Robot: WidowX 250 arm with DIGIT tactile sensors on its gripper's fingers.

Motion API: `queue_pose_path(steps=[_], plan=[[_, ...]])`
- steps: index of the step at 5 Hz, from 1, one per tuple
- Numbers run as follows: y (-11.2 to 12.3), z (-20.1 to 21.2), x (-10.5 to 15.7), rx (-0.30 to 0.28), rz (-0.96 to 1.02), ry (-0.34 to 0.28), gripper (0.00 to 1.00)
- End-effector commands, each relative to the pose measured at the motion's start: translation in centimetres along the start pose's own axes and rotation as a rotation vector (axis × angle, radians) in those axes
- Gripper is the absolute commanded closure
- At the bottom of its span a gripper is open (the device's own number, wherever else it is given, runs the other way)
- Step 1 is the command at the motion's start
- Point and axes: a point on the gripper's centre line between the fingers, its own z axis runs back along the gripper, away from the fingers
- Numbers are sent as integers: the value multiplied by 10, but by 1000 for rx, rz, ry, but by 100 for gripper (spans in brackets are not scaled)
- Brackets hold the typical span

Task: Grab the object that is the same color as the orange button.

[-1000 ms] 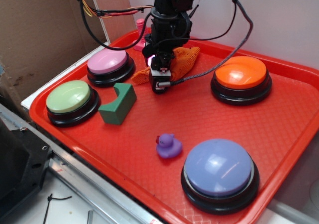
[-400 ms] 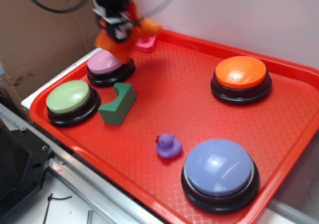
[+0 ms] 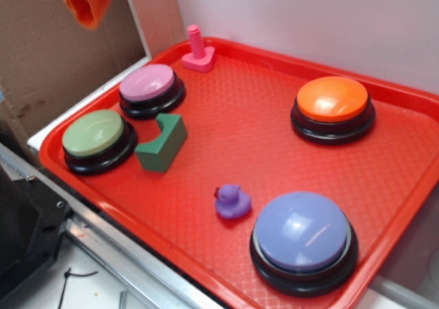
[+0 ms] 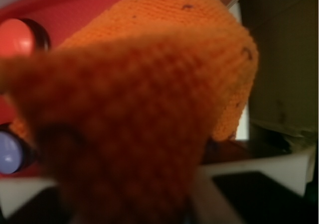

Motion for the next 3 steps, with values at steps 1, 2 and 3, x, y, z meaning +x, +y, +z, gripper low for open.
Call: queue_pose_path(steps=[1,2,3], plan=[[-58,78,-15,49,-162,-94,100],[-67,76,-13,38,-183,-80,100],[-63,64,-12,59,-169,-81,100]])
